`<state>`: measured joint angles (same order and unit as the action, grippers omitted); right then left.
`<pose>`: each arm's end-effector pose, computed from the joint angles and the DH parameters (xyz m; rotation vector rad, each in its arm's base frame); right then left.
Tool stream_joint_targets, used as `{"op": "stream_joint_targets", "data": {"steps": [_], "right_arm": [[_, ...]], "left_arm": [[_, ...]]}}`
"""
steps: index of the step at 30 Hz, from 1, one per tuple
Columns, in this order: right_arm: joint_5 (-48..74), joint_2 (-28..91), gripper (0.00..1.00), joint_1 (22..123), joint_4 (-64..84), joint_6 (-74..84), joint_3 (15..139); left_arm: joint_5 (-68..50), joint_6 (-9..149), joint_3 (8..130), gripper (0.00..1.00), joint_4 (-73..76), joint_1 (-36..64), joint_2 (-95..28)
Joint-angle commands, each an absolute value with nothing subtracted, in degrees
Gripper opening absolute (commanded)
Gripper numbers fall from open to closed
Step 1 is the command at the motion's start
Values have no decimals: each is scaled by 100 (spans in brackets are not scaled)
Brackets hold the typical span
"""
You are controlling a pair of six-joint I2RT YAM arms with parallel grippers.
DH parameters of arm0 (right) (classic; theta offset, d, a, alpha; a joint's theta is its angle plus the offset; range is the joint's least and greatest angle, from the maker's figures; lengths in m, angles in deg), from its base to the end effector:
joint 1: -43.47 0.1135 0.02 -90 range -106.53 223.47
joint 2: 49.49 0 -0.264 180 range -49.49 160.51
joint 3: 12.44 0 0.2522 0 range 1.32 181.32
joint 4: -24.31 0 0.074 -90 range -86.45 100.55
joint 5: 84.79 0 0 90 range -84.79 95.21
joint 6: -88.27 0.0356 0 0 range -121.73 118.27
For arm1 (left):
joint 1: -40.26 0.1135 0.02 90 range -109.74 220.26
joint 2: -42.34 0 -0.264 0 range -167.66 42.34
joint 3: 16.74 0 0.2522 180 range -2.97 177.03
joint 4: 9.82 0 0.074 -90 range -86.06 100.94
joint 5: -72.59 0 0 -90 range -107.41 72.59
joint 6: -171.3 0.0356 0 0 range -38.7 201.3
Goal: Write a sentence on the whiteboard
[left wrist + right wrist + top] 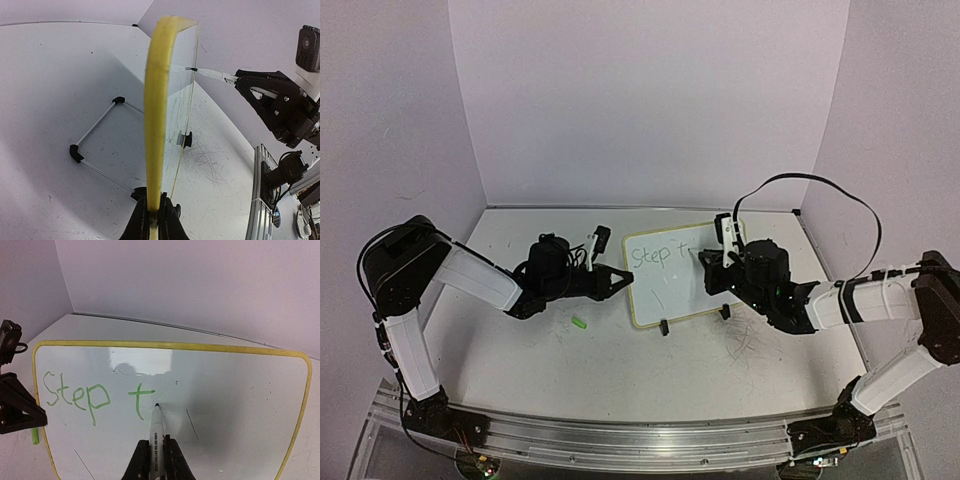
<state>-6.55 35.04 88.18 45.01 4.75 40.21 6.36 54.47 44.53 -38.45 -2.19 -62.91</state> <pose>0.2295 0.2170 0.2220 -0.4403 1.7302 0.4663 0.2661 -0.2628 0.1649 0.5818 1.9118 -1.1968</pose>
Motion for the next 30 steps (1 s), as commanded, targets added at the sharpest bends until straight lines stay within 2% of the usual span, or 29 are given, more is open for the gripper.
{"op": "stream_joint_targets", "data": {"steps": [1, 21, 30], "right_arm": [[-808, 3559, 0, 8803, 4719, 478, 4226], [-720, 3396, 0, 8803, 4379, 714, 3878], [-1085, 3304, 0, 8803, 4363, 706, 3893]], "left_arm": [[375, 5546, 4546, 0, -3761, -203, -6077], [376, 5563, 4557, 0, -3755, -201, -6119], [386, 5554, 4557, 0, -3748, -202, -6119]]}}
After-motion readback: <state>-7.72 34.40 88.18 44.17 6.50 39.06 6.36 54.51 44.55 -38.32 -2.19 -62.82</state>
